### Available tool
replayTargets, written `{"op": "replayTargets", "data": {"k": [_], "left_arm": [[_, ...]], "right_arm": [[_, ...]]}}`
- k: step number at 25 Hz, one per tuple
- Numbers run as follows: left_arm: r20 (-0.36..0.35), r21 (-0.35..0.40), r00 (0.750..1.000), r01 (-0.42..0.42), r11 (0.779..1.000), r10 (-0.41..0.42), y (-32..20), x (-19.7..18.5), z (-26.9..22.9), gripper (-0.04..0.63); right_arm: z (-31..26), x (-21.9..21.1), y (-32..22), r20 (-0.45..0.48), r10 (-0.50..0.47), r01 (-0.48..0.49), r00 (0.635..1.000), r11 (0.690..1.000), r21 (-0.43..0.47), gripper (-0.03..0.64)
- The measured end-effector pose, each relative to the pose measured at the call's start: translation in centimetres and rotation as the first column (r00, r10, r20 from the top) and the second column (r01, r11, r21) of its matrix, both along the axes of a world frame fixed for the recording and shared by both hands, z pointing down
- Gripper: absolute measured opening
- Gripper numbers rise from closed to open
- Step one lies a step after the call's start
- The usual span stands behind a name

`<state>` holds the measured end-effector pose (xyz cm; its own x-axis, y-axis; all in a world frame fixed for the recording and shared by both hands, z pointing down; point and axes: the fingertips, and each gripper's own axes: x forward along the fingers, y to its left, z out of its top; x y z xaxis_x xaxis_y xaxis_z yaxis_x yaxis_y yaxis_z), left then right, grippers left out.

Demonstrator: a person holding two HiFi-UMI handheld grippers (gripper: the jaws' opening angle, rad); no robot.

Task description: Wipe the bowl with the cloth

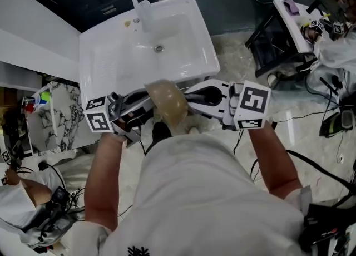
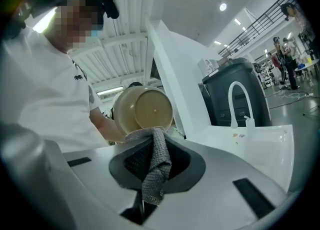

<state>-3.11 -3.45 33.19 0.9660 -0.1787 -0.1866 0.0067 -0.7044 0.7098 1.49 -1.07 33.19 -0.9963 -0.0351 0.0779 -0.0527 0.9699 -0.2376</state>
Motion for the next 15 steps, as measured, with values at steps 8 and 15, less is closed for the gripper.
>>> {"op": "replayTargets", "data": {"k": [8,15], "left_arm": [[0.015,-0.028,0.999,0.028,0.999,-0.028,-0.9,-0.7,1.5,0.018],[0.017,-0.056,1.0,0.004,0.998,-0.004,-0.8,-0.7,2.2,0.018]], "right_arm": [[-0.5,0.5,2.7,0.023,-0.113,0.113,0.993,0.994,-0.007,0.037],[-3.6,1.1,4.0,0.117,-0.184,0.184,0.976,0.983,0.009,0.037]]}}
